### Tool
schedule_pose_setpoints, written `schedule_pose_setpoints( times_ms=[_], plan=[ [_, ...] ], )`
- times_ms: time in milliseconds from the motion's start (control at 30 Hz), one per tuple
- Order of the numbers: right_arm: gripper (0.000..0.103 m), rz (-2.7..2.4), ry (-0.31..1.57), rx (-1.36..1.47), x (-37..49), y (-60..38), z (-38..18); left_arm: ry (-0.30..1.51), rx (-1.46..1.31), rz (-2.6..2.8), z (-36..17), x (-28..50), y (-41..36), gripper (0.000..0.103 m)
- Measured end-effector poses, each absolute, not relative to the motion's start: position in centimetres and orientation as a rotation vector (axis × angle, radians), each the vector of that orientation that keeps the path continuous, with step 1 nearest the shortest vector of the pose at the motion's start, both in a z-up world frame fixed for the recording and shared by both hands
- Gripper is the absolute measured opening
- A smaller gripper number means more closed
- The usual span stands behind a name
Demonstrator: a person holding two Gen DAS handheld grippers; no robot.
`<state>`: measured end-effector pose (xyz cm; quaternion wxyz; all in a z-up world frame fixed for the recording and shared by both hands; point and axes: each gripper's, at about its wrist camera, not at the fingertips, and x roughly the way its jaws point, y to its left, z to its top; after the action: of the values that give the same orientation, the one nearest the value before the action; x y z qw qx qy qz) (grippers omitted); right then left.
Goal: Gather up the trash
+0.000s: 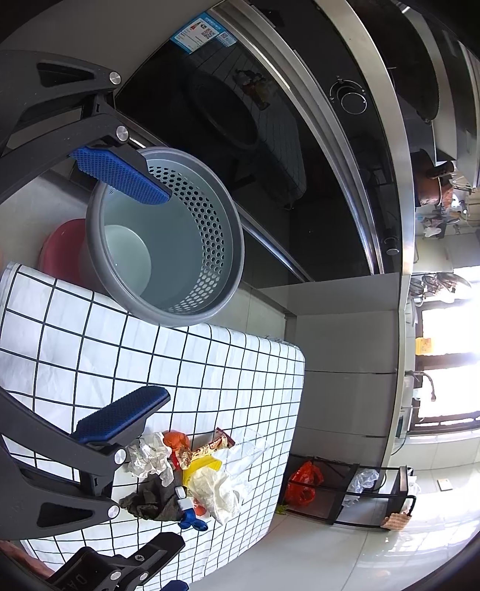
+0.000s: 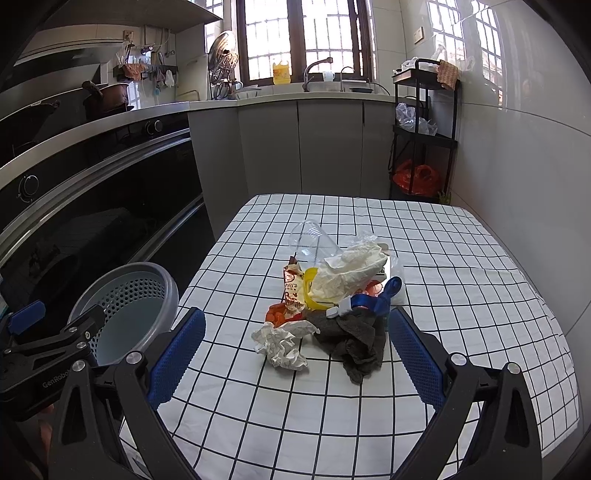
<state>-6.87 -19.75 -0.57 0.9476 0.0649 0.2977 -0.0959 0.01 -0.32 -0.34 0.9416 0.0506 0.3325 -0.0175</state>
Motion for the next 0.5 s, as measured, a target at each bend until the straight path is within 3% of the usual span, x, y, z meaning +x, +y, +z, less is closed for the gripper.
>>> schedule_pose_setpoints(
  times_ms=[500],
  plan=[
    [0.095,-0.19,0.609,0.133,-6.72,-19.69,-0.62,0.679,0.104,-0.033,-0.38,0.07,-0.24,0.097]
  ],
)
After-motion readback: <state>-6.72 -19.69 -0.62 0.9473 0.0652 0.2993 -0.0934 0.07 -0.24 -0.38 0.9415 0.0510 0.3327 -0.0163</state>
